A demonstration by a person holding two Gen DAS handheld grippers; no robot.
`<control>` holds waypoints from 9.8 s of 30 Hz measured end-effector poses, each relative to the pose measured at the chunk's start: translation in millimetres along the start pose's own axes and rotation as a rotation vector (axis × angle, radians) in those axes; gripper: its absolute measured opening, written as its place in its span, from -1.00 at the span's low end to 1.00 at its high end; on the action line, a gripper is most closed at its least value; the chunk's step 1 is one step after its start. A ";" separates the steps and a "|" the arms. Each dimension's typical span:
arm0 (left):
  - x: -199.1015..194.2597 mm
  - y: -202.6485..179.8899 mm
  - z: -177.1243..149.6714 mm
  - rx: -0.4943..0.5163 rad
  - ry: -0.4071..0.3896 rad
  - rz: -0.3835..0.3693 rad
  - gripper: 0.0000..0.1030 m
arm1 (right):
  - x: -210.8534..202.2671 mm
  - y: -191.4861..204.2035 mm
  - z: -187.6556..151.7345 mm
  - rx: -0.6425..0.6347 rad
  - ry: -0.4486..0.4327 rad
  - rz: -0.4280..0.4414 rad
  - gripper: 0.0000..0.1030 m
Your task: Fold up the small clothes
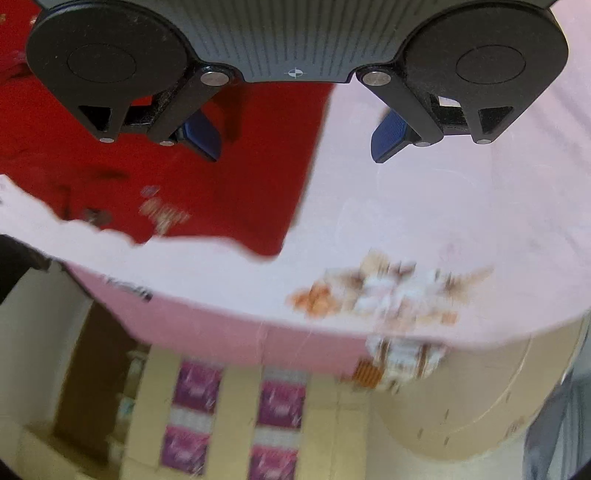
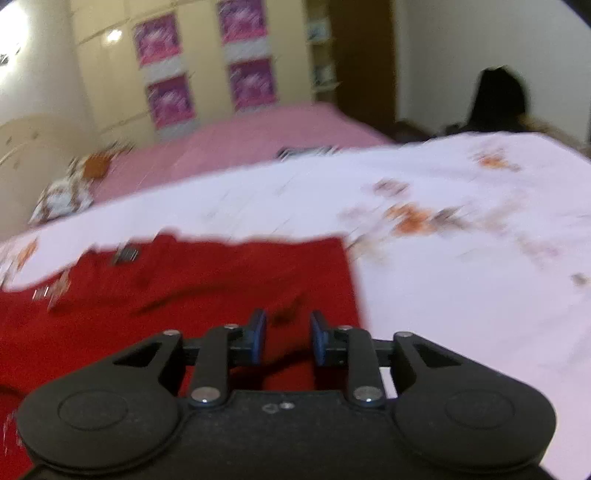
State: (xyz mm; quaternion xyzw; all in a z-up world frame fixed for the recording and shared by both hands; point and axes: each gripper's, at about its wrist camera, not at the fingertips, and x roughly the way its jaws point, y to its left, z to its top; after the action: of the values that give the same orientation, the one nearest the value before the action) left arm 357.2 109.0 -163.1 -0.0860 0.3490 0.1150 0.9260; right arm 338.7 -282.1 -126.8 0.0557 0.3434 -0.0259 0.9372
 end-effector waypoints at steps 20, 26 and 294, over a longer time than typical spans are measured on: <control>1.2 -13.0 -0.2 -0.013 0.049 -0.034 0.70 | 14.2 29.3 6.1 -0.123 0.058 0.093 -0.39; -53.3 -44.9 -34.3 0.072 0.068 -0.162 0.71 | -40.6 63.0 -28.9 -0.191 0.103 0.241 -0.39; -43.8 -42.1 -48.1 0.122 0.009 -0.182 0.99 | -30.4 51.9 -31.9 -0.269 0.001 0.144 -0.19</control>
State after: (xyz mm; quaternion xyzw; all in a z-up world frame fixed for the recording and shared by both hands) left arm 306.5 50.3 -166.3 -0.0614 0.3503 0.0086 0.9346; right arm 299.6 -226.4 -126.8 -0.0459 0.3393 0.0876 0.9355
